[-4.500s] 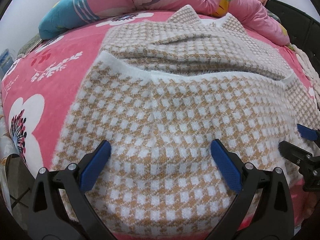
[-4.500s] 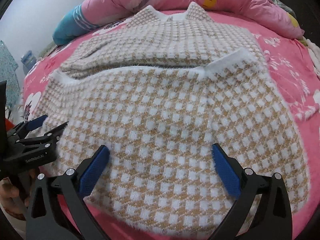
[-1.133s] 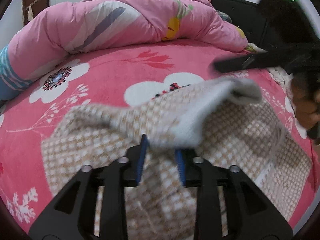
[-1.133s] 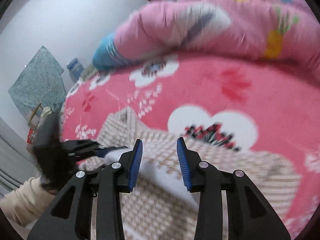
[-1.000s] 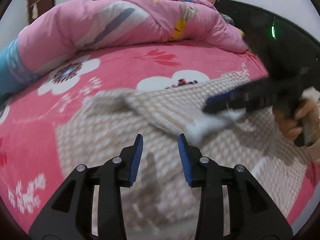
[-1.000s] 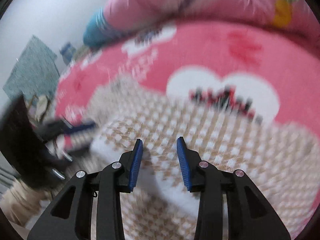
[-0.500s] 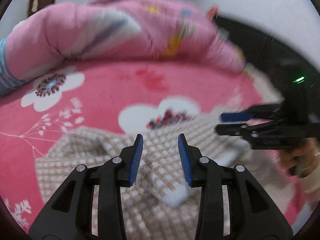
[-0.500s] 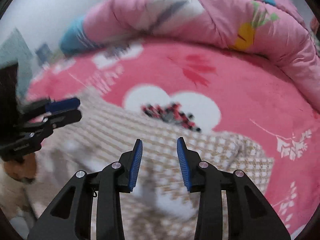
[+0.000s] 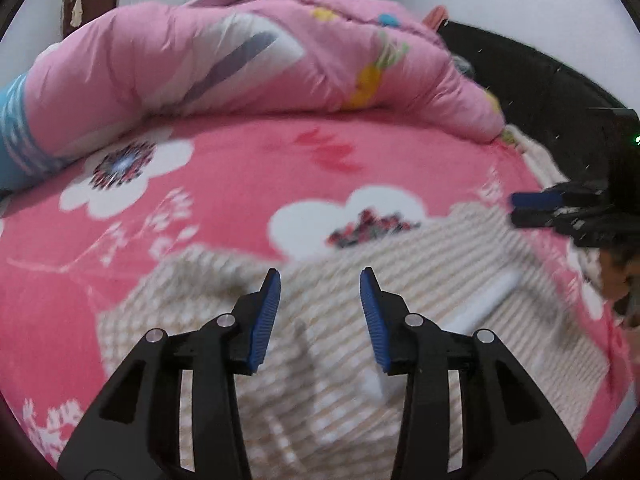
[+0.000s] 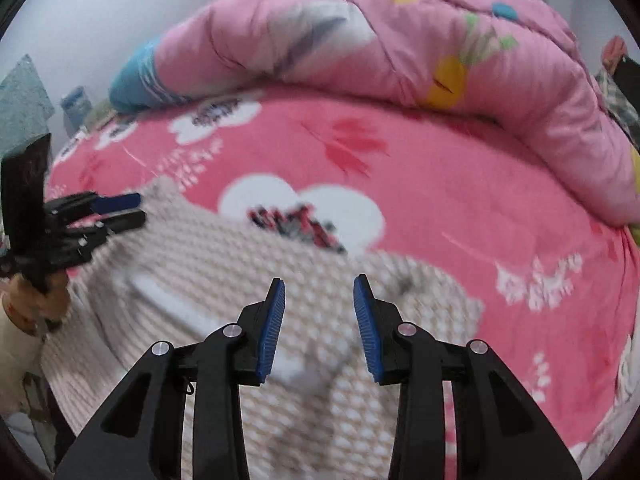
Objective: Fold large clothes
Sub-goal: 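Lift the collar and fold it toward the hem with both tools, then open both tools, release the folded collar and pull back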
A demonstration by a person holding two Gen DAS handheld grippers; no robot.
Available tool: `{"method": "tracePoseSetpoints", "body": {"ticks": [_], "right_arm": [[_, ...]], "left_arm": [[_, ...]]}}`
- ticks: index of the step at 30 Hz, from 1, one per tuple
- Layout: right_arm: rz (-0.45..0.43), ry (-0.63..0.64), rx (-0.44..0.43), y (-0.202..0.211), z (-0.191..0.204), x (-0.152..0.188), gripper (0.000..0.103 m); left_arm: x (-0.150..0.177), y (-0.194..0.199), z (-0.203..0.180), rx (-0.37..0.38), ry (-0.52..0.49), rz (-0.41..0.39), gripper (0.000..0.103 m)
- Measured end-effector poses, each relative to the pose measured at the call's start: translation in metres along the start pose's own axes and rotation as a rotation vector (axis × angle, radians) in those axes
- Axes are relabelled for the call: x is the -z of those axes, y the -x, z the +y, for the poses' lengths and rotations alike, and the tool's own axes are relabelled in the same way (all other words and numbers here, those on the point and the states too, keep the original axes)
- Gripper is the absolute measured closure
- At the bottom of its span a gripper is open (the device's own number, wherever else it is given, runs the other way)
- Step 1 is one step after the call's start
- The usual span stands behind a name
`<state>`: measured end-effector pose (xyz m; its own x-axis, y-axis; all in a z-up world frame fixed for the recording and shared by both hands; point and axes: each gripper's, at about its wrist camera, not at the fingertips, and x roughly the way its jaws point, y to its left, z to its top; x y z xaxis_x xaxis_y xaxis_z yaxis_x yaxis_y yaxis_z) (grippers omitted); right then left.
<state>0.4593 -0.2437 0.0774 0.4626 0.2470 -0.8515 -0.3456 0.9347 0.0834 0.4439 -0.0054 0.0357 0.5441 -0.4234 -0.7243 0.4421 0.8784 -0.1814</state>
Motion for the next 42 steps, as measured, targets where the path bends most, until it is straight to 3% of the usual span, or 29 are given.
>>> {"method": "tracePoseSetpoints", "body": {"ticks": [3,6,7,11,13,15,18,19,21,28,30,34,36,39,42], "right_arm": [[0.023,0.028,0.012,-0.023,0.019,-0.008,0.068],[0.084,0.056,0.116,-0.066,0.029,-0.004,0.068],[0.099,0.061,0.127,-0.075,0.027,0.001,0.067],[0.104,0.008,0.081,-0.072,0.014,0.009,0.067],[0.115,-0.029,0.072,-0.057,0.015,0.006,0.067],[0.08,0.0,0.032,-0.041,0.025,0.006,0.067],[0.102,0.062,0.069,-0.048,0.04,0.018,0.066],[0.144,0.059,0.08,-0.065,0.04,0.028,0.066],[0.117,0.113,0.131,-0.07,0.048,0.039,0.066],[0.107,0.104,0.203,-0.035,0.055,0.057,0.062],[0.094,0.092,0.209,-0.019,0.057,0.063,0.054],[-0.015,0.068,0.114,0.043,0.083,0.092,0.035],[-0.024,0.068,0.104,0.049,0.088,0.096,0.026],[-0.05,0.054,0.021,0.072,0.112,0.121,0.02],[-0.056,0.057,-0.002,0.081,0.13,0.14,0.017]], "left_arm": [[-0.012,-0.031,-0.025,-0.008,-0.048,0.039,0.064],[-0.005,-0.074,-0.035,-0.127,-0.113,0.146,0.063],[-0.001,-0.082,-0.032,-0.136,-0.116,0.16,0.063],[0.002,-0.07,-0.028,-0.128,-0.086,0.143,0.063],[0.003,-0.049,-0.04,-0.085,-0.137,0.107,0.066],[0.009,-0.039,-0.055,-0.102,-0.219,0.079,0.064],[0.029,-0.061,-0.057,-0.173,-0.249,0.141,0.061],[0.035,-0.065,-0.056,-0.176,-0.249,0.133,0.06],[0.037,-0.063,-0.06,-0.202,-0.261,0.116,0.06],[0.048,-0.02,-0.058,-0.236,-0.195,0.094,0.057],[0.057,0.006,-0.059,-0.234,-0.168,0.063,0.056],[0.074,0.05,-0.06,-0.245,-0.104,0.025,0.046],[0.085,0.074,-0.062,-0.276,-0.07,0.006,0.042],[0.105,0.101,-0.065,-0.299,-0.007,0.004,0.032],[0.129,0.12,-0.067,-0.332,0.028,0.016,0.022]]}}
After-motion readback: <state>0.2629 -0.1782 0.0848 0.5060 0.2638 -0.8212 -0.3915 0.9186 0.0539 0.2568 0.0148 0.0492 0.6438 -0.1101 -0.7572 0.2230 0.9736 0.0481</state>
